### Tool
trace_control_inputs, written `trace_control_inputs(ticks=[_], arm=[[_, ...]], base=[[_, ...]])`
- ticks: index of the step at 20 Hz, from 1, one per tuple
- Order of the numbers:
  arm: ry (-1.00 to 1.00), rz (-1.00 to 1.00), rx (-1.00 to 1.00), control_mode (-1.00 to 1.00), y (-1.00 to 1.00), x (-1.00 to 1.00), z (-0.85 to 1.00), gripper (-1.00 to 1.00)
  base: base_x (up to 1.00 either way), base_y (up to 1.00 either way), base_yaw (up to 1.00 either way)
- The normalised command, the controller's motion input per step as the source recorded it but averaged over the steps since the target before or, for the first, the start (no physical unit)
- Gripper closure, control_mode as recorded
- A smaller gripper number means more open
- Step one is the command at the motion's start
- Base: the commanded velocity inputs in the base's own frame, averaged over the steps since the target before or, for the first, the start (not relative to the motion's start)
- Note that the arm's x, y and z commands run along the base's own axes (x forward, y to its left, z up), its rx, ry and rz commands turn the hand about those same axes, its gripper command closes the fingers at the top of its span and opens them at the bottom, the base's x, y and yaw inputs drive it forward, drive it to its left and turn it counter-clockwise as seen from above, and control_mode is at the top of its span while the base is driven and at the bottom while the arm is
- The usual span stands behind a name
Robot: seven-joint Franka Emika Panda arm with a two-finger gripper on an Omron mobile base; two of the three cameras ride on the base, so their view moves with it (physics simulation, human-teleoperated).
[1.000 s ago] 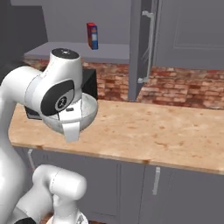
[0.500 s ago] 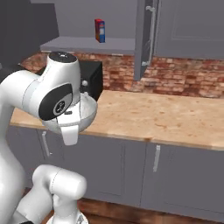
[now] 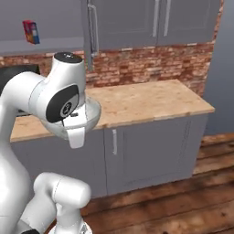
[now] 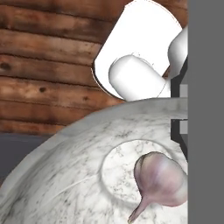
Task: Pick the garlic from the cabinet and place it in the bowl. Then pick the bowl and place it in the sink. Then turn on the sink facuet.
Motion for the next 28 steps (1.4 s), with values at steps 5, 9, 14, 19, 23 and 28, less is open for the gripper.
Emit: trace_control_inputs(ticks=[5,9,14,19,23,28], arm=[[0.00,0.00,0.00,1.00,0.00,0.00,0.00,1.00],[0.00,0.00,0.00,1.00,0.00,0.00,0.00,1.00],[0.00,0.00,0.00,1.00,0.00,0.00,0.00,1.00],[0.00,0.00,0.00,1.00,0.00,0.00,0.00,1.00],[0.00,0.00,0.00,1.00,0.00,0.00,0.00,1.00],[0.00,0.00,0.00,1.00,0.00,0.00,0.00,1.00]], base=[[-0.28,0.00,-0.88],[-0.26,0.00,-0.88],[-0.09,0.02,-0.84],[0.00,0.10,-0.75],[0.00,0.00,-0.75],[0.00,0.00,-0.76]])
